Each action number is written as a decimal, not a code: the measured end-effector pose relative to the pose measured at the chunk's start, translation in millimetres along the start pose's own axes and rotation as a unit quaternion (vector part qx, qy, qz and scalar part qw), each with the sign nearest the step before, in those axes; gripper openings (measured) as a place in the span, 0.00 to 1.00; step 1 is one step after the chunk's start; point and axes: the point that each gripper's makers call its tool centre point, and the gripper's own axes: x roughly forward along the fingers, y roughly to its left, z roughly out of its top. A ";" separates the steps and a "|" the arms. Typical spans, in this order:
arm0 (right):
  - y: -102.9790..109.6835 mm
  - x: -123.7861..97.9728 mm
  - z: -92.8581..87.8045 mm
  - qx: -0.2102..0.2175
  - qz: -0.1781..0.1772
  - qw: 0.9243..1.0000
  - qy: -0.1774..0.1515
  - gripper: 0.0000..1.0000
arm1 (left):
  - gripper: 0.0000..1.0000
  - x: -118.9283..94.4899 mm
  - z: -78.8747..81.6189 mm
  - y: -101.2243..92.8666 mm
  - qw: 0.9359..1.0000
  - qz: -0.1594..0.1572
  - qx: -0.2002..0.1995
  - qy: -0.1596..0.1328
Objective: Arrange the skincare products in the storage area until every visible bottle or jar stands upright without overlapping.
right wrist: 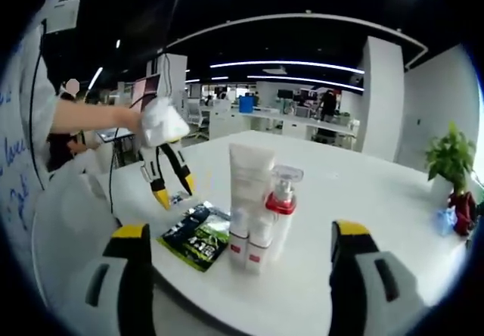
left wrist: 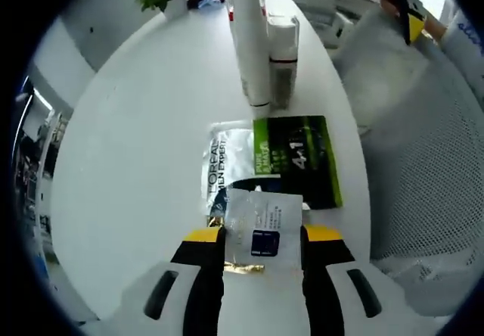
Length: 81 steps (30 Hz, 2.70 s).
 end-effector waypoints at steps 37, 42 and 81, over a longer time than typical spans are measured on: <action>2.6 0.5 -1.8 -0.007 0.006 1.000 0.002 0.99 | 0.37 16.9 -33.8 -38.6 0.998 -0.004 -0.054 0.006; 2.2 0.2 -1.6 -0.006 0.005 1.000 0.001 0.99 | 0.37 17.4 -34.1 -36.2 0.998 0.003 -0.063 0.000; 6.0 1.5 -2.1 -0.009 0.011 1.000 0.008 0.99 | 0.43 21.5 -31.7 -41.1 0.999 0.011 -0.049 0.006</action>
